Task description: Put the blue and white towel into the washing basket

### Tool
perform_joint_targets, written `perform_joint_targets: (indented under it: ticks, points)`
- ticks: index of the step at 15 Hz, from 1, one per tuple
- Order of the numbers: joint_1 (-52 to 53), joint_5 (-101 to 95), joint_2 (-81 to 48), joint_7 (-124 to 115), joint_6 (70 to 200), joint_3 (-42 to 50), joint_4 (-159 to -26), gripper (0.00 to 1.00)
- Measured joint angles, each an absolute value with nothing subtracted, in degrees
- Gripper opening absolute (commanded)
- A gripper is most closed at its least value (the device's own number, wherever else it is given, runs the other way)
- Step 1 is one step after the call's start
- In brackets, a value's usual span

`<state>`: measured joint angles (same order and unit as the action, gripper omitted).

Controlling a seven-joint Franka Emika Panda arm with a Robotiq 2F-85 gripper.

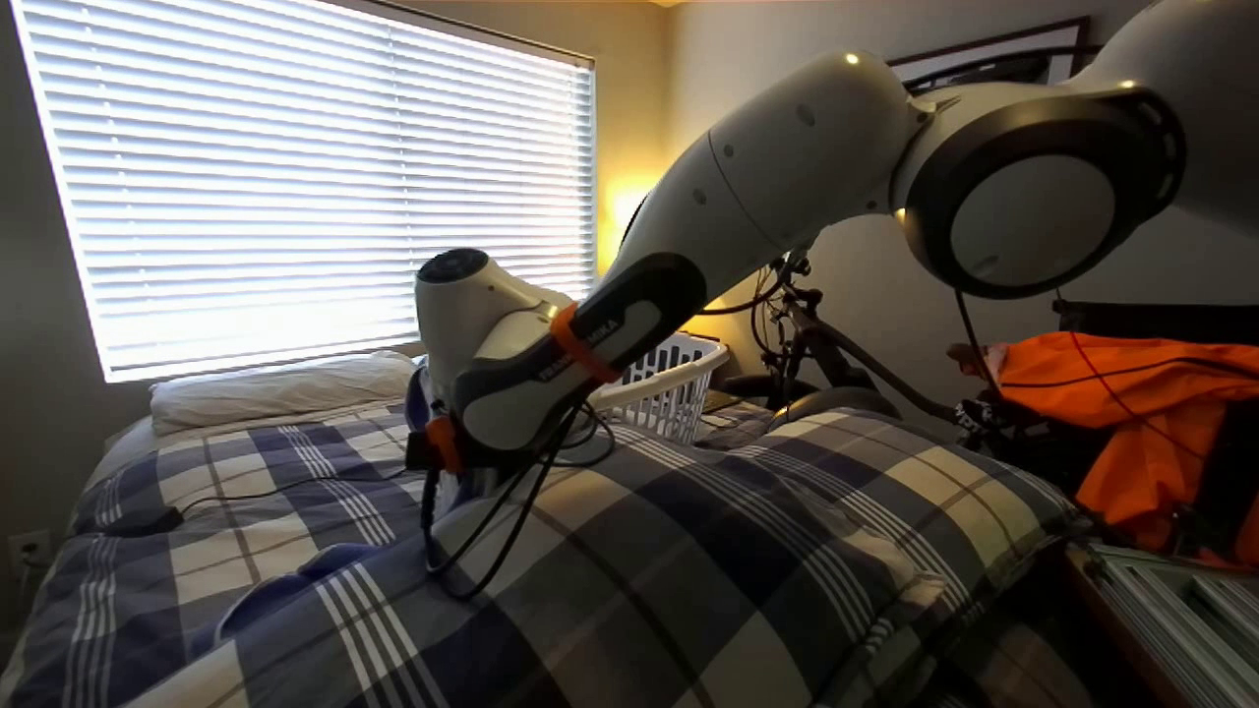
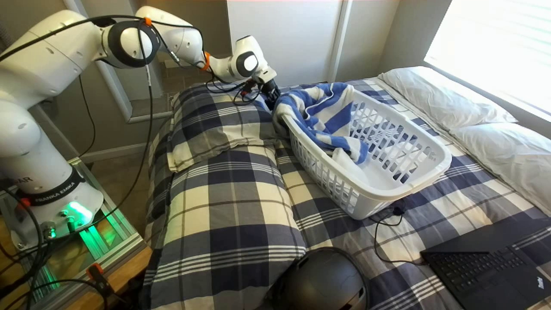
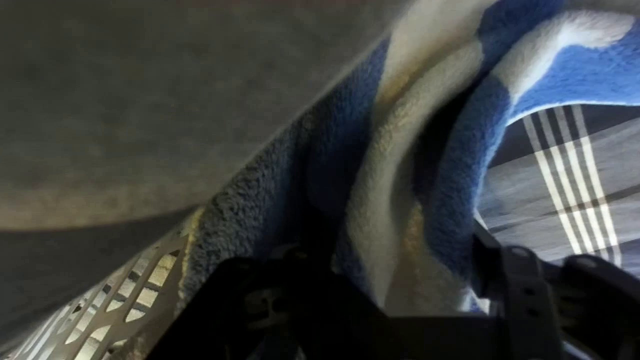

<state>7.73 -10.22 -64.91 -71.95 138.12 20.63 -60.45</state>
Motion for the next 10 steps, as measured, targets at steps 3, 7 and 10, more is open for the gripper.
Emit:
perform_joint_targets:
  ticks: [3,7,10]
  points:
    - [7.73,-10.26,-65.47,-72.29,136.34,21.17,-58.84,0.18]
    - [7.76,-10.26,-64.72,-72.09,132.62,21.01,-57.45,0.02]
    - [7.76,-10.26,-62.11,-70.57,131.34,20.24,-57.95,0.04]
